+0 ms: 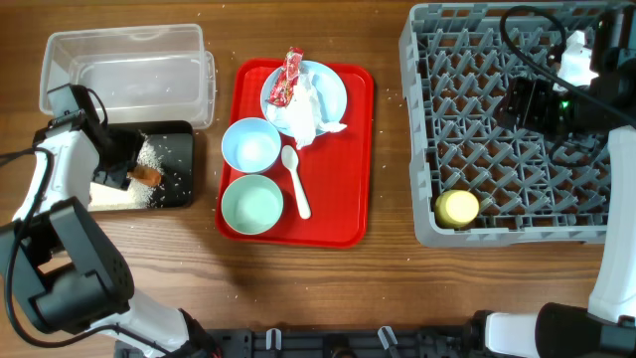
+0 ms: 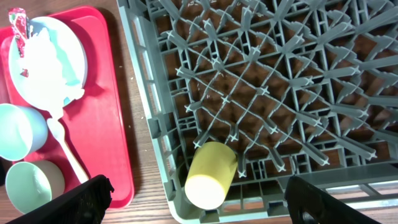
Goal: Sort waste into correct bins and load items into the dishwasher rack
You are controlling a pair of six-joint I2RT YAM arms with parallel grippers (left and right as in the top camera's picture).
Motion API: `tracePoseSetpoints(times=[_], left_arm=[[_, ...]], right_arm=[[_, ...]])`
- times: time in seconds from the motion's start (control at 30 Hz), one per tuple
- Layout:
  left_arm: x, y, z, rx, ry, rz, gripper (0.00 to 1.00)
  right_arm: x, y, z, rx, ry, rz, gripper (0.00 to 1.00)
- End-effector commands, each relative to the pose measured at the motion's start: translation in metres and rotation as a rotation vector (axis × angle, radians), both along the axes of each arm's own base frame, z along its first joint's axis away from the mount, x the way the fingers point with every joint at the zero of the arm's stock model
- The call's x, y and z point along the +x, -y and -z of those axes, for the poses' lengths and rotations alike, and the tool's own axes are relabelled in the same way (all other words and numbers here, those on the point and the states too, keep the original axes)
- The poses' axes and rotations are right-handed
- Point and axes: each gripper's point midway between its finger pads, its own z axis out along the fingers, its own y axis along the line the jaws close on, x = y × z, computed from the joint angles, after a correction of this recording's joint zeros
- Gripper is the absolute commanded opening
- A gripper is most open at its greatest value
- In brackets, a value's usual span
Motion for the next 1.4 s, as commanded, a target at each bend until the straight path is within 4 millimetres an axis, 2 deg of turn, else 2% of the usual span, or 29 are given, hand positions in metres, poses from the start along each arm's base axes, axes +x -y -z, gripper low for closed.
tracePoseSetpoints(times=[0.0,0.1,0.17,0.23,0.3,0.4,0.53,0.7,0.83,1.03,1.37], left_arm=[[0.016,-0.003,-0.045,0.037,0.095,0.095,0.66],[0.027,0.009,-0.097,0.076,0.196,0.225,0.67],[0.027,0.033,-0.131,0.089,0.269,0.360,0.67],[0.020,0.068,-0.152,0.101,0.301,0.504,0.67],[0.012,0.098,-0.159,0.103,0.296,0.608,0.67],[-0.003,0.138,-0.154,0.088,0.235,0.737,0.67],[-0.029,0.175,-0.141,0.119,0.110,0.918,0.67],[-0.046,0.213,-0.133,0.113,0.065,1.047,0.69],[-0.058,0.225,-0.129,0.126,0.022,1.100,0.68],[-0.063,0.230,-0.124,0.118,-0.007,1.120,0.68],[-0.091,0.243,-0.090,0.081,-0.110,1.145,0.67]], right_arm=[[0.003,0.003,-0.008,-0.019,0.034,-0.007,0.92],[0.006,0.001,-0.009,-0.010,0.050,-0.013,0.92],[0.007,-0.004,-0.011,0.005,0.064,-0.054,0.92],[0.011,-0.015,-0.014,0.049,0.090,-0.107,0.92],[0.015,-0.025,-0.018,0.096,0.120,-0.142,0.92],[0.018,-0.046,-0.023,0.147,0.147,-0.206,0.92],[0.016,-0.074,-0.024,0.145,0.149,-0.305,0.92],[0.014,-0.085,-0.018,0.137,0.132,-0.338,0.92],[0.013,-0.088,-0.007,0.145,0.106,-0.342,0.92],[0.016,-0.099,-0.009,0.159,0.124,-0.366,0.91],[0.020,-0.131,-0.014,0.209,0.155,-0.420,0.91]])
